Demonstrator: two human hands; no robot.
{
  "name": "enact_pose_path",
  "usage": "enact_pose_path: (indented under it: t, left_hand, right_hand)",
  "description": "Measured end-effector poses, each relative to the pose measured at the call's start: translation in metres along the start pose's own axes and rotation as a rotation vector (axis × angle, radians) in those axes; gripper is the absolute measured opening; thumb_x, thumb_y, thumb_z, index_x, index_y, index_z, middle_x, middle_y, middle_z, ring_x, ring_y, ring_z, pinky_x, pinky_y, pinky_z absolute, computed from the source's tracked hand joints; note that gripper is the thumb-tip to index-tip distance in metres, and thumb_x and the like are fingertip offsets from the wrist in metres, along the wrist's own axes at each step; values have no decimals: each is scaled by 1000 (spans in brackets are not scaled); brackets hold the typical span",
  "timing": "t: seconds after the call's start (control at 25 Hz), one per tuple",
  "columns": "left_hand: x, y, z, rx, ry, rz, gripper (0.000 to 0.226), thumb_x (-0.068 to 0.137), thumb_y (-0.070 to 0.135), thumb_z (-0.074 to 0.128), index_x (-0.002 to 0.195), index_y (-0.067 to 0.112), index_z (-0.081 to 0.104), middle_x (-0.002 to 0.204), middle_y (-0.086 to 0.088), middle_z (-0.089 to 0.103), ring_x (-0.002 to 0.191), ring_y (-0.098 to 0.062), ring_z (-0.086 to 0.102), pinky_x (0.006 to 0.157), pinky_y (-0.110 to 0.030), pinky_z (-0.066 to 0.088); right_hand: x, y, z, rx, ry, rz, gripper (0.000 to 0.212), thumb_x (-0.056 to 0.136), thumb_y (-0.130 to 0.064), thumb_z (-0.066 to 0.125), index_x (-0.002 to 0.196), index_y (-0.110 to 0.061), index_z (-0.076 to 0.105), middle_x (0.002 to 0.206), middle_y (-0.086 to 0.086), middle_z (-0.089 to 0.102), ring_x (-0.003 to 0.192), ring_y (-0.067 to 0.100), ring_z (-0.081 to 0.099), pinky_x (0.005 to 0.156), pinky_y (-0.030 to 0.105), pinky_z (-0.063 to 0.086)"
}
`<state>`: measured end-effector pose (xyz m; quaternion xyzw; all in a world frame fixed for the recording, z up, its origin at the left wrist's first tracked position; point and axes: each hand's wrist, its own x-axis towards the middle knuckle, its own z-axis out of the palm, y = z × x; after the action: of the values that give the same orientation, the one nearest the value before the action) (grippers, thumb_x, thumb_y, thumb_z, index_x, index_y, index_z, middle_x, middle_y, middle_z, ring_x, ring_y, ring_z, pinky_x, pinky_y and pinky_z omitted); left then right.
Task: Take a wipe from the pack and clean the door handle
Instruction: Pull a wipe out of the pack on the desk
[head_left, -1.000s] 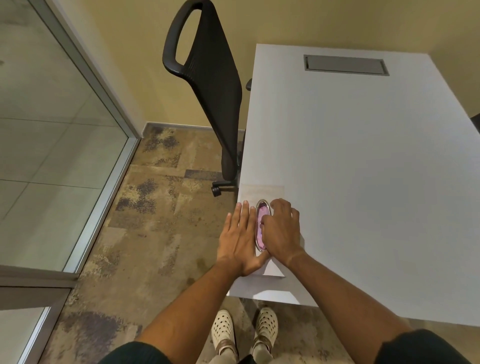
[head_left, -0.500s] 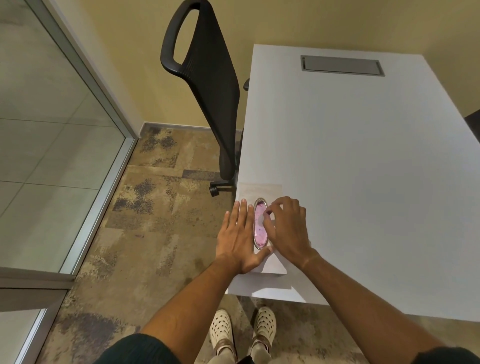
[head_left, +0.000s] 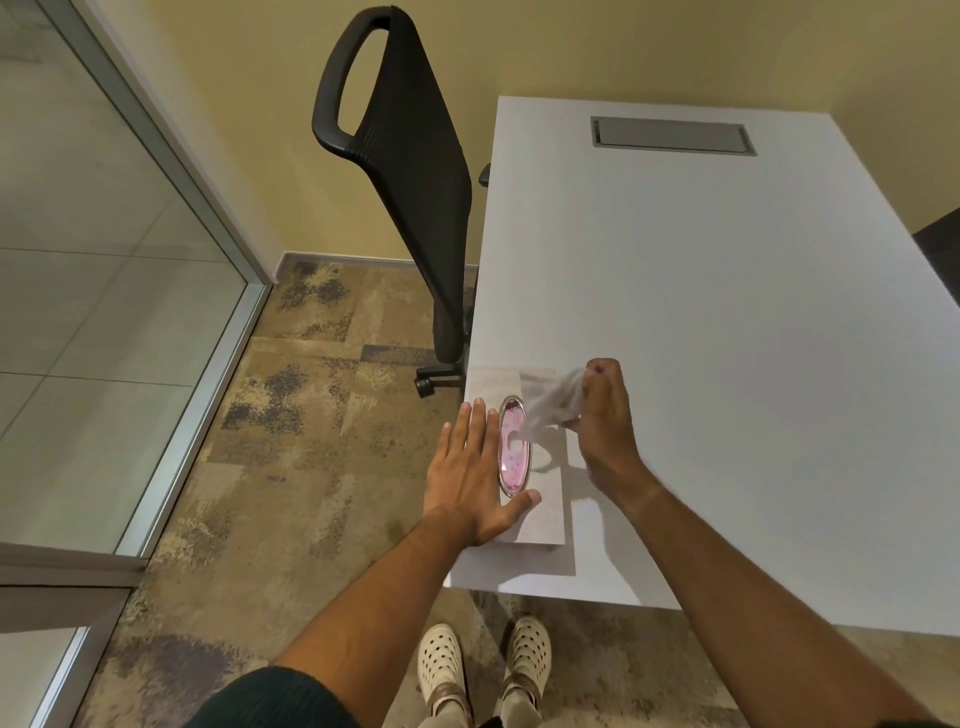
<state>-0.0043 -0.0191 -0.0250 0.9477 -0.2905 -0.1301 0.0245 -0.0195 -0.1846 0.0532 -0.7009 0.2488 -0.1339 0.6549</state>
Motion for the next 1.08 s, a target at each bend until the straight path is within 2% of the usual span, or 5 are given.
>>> enact_pose_path:
  t: [0.16, 0.4, 0.8, 0.96, 1.08]
  left_hand:
    - [0, 0, 1, 14, 5, -8, 107, 76, 91, -3, 139, 14, -45, 159, -14, -34, 148, -29, -32, 125, -46, -10]
    - [-6, 1, -2, 23, 9, -28, 106, 75, 89, -10, 141, 11, -38, 156, -14, -34, 149, -29, -29, 125, -45, -11]
    - [-22, -7, -33, 62, 83, -172, 107, 84, 83, 2, 150, 6, -29, 158, -18, -34, 148, -30, -32, 124, -46, -12]
    - [-38, -21, -49, 64, 132, -263, 105, 81, 85, 0, 141, 11, -43, 157, -16, -39, 148, -30, -33, 124, -46, -13]
    - [-56, -33, -61, 47, 180, -333, 103, 80, 84, -1, 140, 13, -44, 156, -14, -40, 147, -29, -34, 124, -46, -12]
  right_hand:
    - [11, -3, 3, 344, 56, 378, 31, 103, -39, 33, 122, -20, 48, 127, 10, 54, 120, 32, 53, 98, 61, 46]
    - [4, -1, 3, 367, -45, 385, 55, 90, -41, 63, 136, -23, 37, 132, 9, 51, 115, 29, 57, 94, 49, 55]
    - [2, -6, 18, -376, -15, -325, 33, 93, -20, 65, 124, -6, 65, 121, 2, 68, 110, 14, 64, 77, -3, 42]
    - [-7, -15, 21, -687, -196, -838, 47, 80, 2, 77, 125, -1, 64, 123, 14, 67, 107, 29, 69, 95, 29, 45]
    - [-14, -22, 30, -862, -223, -1058, 59, 66, 6, 85, 122, 2, 66, 119, 19, 69, 97, 32, 72, 85, 32, 53]
